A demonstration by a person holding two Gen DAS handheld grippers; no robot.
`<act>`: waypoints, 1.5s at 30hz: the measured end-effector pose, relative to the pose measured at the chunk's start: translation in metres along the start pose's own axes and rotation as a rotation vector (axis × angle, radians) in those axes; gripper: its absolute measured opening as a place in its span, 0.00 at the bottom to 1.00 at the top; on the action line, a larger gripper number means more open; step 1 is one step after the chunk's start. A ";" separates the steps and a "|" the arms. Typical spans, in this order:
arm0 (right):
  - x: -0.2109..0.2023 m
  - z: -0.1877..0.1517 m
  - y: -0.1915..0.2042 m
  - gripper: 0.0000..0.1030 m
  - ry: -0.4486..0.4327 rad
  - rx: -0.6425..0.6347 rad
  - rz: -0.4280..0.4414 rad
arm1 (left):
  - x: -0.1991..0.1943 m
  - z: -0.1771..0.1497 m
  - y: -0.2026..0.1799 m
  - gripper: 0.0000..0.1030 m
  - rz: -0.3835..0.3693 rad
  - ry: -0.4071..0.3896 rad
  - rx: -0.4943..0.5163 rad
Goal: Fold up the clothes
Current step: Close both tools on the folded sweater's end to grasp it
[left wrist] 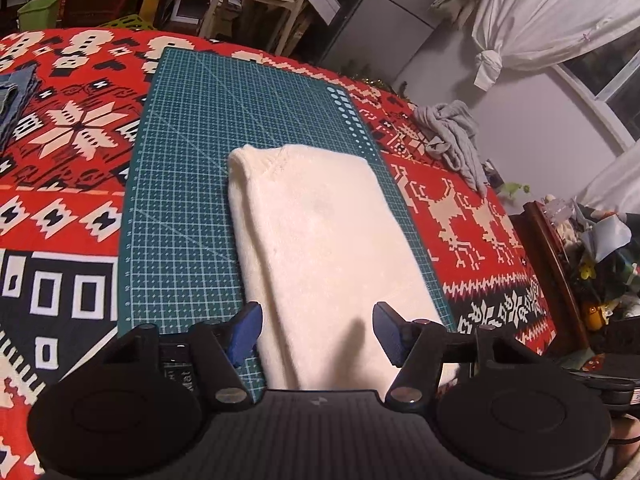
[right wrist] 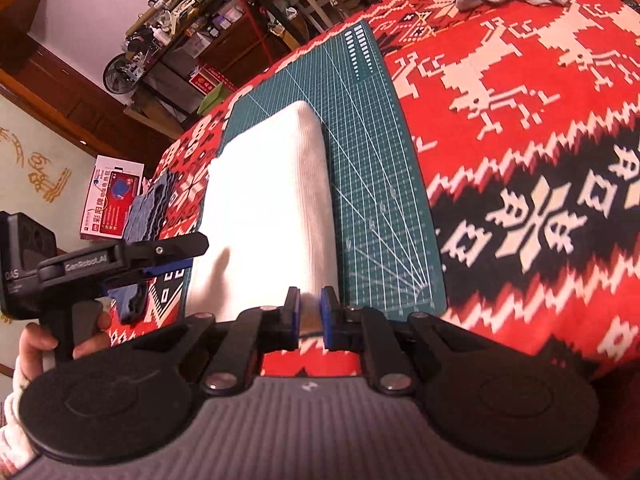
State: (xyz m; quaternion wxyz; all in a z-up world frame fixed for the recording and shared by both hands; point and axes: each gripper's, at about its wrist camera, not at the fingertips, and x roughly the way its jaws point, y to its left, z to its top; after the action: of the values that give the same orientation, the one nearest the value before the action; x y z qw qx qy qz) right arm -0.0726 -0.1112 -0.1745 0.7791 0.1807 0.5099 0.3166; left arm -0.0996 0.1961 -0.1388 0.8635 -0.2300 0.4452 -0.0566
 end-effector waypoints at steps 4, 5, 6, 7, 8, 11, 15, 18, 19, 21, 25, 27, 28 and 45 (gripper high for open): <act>-0.012 -0.001 -0.002 0.10 -0.018 0.002 -0.004 | -0.003 -0.002 0.006 0.55 0.018 -0.005 -0.020; -0.016 -0.001 -0.001 0.11 -0.033 0.001 -0.004 | -0.004 -0.002 0.009 0.55 0.015 -0.006 -0.032; -0.018 0.001 0.000 0.13 -0.046 -0.006 -0.008 | -0.004 -0.001 0.012 0.55 0.011 -0.007 -0.045; -0.020 0.004 0.001 0.13 -0.057 -0.015 -0.013 | -0.004 -0.001 0.015 0.53 0.006 -0.009 -0.058; -0.022 0.006 0.002 0.14 -0.069 -0.023 -0.018 | -0.004 -0.001 0.018 0.52 0.001 -0.012 -0.073; -0.020 0.016 0.005 0.15 -0.094 -0.030 -0.014 | -0.002 -0.002 0.025 0.48 -0.003 -0.030 -0.116; -0.005 0.030 0.007 0.24 -0.104 -0.039 -0.006 | -0.001 -0.004 0.038 0.48 -0.025 -0.065 -0.206; 0.010 0.040 0.008 0.25 -0.109 -0.041 -0.001 | 0.003 -0.006 0.046 0.48 -0.080 -0.069 -0.260; 0.014 0.043 0.008 0.25 -0.112 -0.041 0.002 | 0.004 -0.006 0.046 0.48 -0.084 -0.070 -0.265; 0.024 0.049 0.010 0.25 -0.118 -0.043 0.011 | 0.007 -0.006 0.047 0.48 -0.083 -0.066 -0.269; 0.038 0.055 0.018 0.29 -0.114 -0.080 -0.009 | 0.013 -0.007 0.048 0.48 -0.092 -0.055 -0.273; 0.045 0.057 0.021 0.29 -0.108 -0.099 -0.020 | 0.015 -0.008 0.050 0.48 -0.103 -0.060 -0.276; 0.047 0.058 0.021 0.29 -0.105 -0.103 -0.021 | 0.015 -0.008 0.050 0.48 -0.109 -0.063 -0.278; 0.073 0.067 0.028 0.27 -0.075 -0.125 -0.031 | 0.026 -0.002 0.045 0.45 -0.138 -0.055 -0.268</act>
State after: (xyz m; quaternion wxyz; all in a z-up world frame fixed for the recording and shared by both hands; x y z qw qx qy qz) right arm -0.0005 -0.0383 -0.1791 0.8121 0.1356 0.4625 0.3288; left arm -0.0907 0.2275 -0.1792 0.8312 -0.3746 0.4080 -0.0493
